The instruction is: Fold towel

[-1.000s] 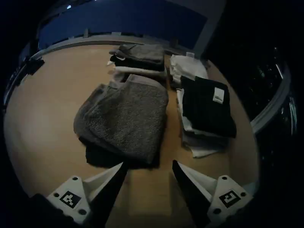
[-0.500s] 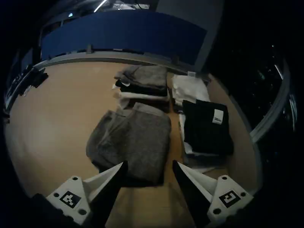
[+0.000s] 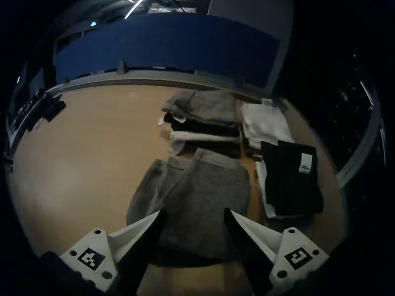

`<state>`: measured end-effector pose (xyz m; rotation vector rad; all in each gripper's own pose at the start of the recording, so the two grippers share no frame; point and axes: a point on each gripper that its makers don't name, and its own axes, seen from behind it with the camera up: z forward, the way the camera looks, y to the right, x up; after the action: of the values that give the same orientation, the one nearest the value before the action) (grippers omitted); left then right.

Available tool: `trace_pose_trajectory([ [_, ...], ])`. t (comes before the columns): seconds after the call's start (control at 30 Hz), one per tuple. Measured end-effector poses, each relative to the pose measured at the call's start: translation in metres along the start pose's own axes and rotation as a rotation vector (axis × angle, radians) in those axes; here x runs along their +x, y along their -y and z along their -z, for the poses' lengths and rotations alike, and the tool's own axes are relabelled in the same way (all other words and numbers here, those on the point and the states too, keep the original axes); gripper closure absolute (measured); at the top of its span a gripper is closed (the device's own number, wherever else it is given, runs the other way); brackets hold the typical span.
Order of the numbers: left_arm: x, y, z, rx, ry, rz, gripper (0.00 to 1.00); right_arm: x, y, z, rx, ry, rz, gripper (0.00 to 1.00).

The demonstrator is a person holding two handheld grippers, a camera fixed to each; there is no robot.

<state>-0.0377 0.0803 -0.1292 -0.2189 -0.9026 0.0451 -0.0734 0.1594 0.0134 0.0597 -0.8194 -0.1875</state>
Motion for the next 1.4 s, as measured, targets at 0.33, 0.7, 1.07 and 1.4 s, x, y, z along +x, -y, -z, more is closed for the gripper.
trace_pose_trajectory([
  [0.33,-0.001,0.004,-0.001,0.006,0.002,0.000,0.11,-0.034,0.021,-0.010,0.038,0.063,0.037,0.09],
  [0.7,0.004,0.001,-0.002,0.004,0.000,-0.009,0.11,-0.036,0.024,-0.011,0.064,0.053,0.030,0.10],
  [1.07,0.005,-0.001,-0.002,0.004,-0.004,0.001,0.11,0.006,0.013,-0.003,0.069,-0.025,0.036,0.09],
  [1.4,0.003,0.000,-0.004,0.013,0.000,0.008,0.11,0.036,-0.001,-0.016,0.068,-0.046,0.051,0.09],
])
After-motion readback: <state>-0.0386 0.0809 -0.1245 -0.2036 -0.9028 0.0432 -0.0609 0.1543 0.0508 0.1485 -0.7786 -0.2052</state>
